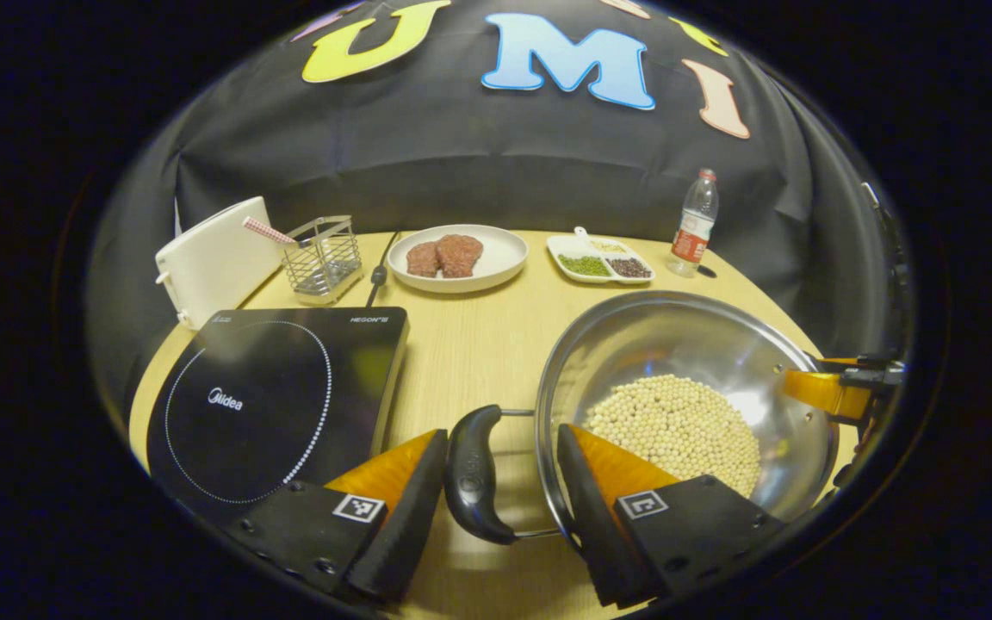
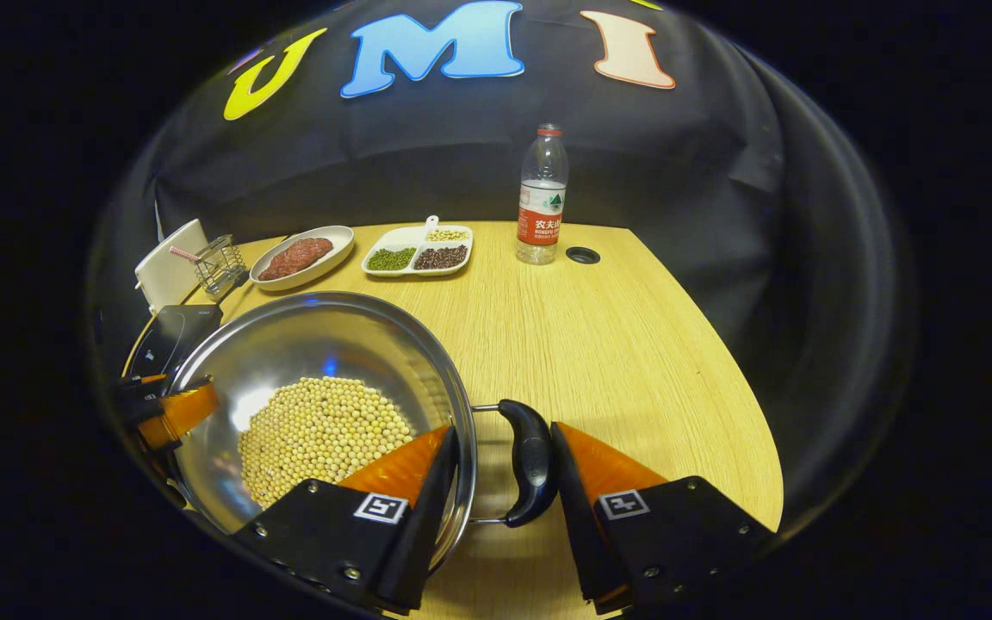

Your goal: First push the handle of the pot to place it horizontally, then grasp the pot with both hands and set it on the induction cooktop.

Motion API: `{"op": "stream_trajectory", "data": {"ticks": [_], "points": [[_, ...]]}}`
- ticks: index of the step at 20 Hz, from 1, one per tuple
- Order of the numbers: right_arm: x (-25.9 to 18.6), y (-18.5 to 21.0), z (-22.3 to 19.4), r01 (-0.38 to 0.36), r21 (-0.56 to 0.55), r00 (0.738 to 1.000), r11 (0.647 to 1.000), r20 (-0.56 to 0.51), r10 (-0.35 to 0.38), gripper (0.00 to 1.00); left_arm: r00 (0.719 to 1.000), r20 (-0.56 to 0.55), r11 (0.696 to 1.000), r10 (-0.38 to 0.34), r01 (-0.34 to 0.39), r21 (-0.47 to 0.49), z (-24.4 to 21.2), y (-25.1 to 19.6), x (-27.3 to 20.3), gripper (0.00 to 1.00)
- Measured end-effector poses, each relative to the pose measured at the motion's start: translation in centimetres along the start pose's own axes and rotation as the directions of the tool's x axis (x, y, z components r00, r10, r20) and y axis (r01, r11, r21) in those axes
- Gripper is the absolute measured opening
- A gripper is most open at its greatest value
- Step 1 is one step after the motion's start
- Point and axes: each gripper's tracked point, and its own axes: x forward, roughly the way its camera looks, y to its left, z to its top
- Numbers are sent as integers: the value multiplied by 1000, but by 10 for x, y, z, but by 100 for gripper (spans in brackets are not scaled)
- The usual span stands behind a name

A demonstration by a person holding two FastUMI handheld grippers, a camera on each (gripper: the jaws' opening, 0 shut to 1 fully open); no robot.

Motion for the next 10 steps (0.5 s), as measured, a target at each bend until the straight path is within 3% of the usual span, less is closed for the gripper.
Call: {"op": "stream_trajectory", "data": {"ticks": [3,4,5,7,8,9,10], "points": [[-5,0,-1,-8,-11,1000,1000,-10,8,60,1000,-3,1000,8,-8,4,2,1,2,71],[-5,0,-1,-8,-11,1000,1000,-14,8,55,1000,-6,1000,11,-10,8,2,1,2,70],[-5,-1,-1,-3,-11,1000,1000,-10,3,54,1000,-6,1000,11,-11,13,3,1,5,72],[-7,0,-1,1,-19,1000,1000,-14,-1,55,1000,-1,1000,23,-23,13,5,0,3,67],[-9,-2,-3,5,-19,1000,1000,-22,-6,49,1000,-2,1000,23,-23,14,4,-1,2,66],[-12,-3,-2,6,-17,1000,1000,-20,-7,55,1000,1,1000,22,-22,16,4,-2,-1,70],[-15,-4,-2,9,-18,1000,1000,-17,-9,54,1000,5,1000,21,-21,13,5,-5,-4,65]]}}
